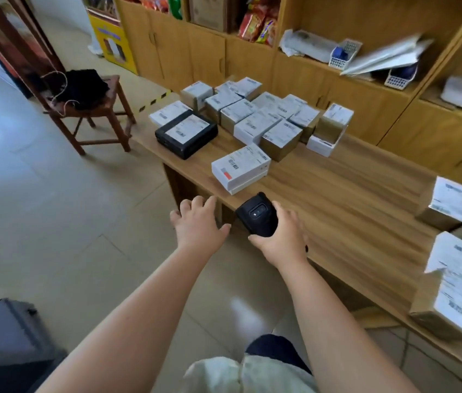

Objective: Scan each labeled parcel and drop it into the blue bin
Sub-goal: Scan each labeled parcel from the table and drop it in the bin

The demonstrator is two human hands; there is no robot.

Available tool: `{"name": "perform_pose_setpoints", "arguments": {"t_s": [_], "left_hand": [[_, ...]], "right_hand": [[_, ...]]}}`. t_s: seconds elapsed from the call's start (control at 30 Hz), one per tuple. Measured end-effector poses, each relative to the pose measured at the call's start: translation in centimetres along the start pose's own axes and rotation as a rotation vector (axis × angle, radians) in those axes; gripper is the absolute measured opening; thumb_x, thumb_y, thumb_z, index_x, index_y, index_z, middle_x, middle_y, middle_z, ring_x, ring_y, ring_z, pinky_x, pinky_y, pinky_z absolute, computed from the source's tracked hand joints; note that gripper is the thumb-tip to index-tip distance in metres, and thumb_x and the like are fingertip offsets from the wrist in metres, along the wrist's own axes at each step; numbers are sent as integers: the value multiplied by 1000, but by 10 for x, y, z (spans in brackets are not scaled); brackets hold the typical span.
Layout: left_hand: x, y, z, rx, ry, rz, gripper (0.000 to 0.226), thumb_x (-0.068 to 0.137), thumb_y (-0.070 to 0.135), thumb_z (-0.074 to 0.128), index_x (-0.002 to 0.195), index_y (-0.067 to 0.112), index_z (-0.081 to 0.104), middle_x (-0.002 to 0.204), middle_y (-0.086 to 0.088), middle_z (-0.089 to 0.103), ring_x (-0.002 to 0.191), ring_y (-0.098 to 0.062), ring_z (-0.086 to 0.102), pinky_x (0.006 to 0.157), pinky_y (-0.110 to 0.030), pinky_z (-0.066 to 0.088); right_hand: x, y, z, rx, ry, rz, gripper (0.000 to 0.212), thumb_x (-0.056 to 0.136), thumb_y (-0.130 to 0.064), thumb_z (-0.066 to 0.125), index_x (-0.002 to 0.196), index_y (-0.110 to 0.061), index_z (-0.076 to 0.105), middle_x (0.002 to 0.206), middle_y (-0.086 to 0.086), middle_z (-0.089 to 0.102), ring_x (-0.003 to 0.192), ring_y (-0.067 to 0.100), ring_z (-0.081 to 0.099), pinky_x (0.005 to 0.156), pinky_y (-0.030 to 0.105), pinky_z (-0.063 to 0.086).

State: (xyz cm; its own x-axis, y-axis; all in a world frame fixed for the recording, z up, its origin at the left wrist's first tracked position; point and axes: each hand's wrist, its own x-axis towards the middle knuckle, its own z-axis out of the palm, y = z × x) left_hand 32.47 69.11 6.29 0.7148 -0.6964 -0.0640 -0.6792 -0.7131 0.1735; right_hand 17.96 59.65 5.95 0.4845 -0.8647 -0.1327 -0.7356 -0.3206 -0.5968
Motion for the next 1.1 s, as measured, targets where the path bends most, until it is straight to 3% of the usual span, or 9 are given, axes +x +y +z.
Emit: {"name": "perform_pose_setpoints", "arguments": {"t_s": [0.2,0.33,0.5,0.57,0.67,0.73,0.83,1.0,1.1], "left_hand": [[89,19,28,-15,-104,34,76,84,57,63,149,32,30,147,-3,40,136,-32,30,110,-53,24],[154,34,49,-28,-234,-53,84,82,52,65,151,30,23,146,-6,37,134,-32,30,105,-49,29],[226,46,65,-4,-342,-129,93,82,73,57,152,26,19,153,-8,30,140,-31,25,107,-51,31],[255,46,66,-27,-389,-158,99,76,74,64,152,26,21,155,-8,30,145,-31,20,110,-55,29],[283,42,71,-36,-562,-191,109,63,68,78,150,30,22,143,-4,43,138,-30,32,107,-54,36],[294,41,72,-44,-626,-173,115,53,71,81,146,28,28,128,-1,53,122,-27,49,99,-48,46],[305,47,70,-90,-640,-139,109,49,72,83,134,23,36,108,6,57,98,-18,59,84,-38,55],[311,65,68,-71,-663,-164,113,44,78,78,135,28,35,106,8,59,99,-21,60,87,-39,55],[319,67,64,-191,-663,-189,78,66,63,79,127,27,47,107,11,60,104,-18,61,90,-35,51]], "right_hand": [[81,15,6,-27,-24,105,89,70,-40,81,147,-32,36,137,0,46,129,28,43,104,45,34],[155,28,8,-15,-67,127,90,67,-41,81,145,-34,37,134,0,47,126,29,45,104,48,38],[229,39,4,-15,-129,142,93,69,-38,82,148,-31,34,139,1,44,125,30,47,104,47,39],[251,41,3,-31,-152,132,93,69,-37,82,149,-31,35,139,2,44,125,31,47,104,46,39],[272,45,4,-42,-202,146,94,70,-38,83,149,-31,34,139,1,43,126,30,46,106,47,39],[278,48,6,-29,-221,169,95,69,-38,84,149,-31,33,139,0,43,127,30,45,105,48,40],[285,52,7,-16,-221,213,94,68,-38,83,148,-33,34,138,-1,43,127,29,45,104,47,40],[297,54,2,17,-181,269,96,68,-37,84,150,-32,34,141,1,42,131,29,41,106,47,37],[307,53,-5,76,-138,303,98,64,-39,83,149,-33,35,141,0,43,131,29,41,108,49,36]]}}
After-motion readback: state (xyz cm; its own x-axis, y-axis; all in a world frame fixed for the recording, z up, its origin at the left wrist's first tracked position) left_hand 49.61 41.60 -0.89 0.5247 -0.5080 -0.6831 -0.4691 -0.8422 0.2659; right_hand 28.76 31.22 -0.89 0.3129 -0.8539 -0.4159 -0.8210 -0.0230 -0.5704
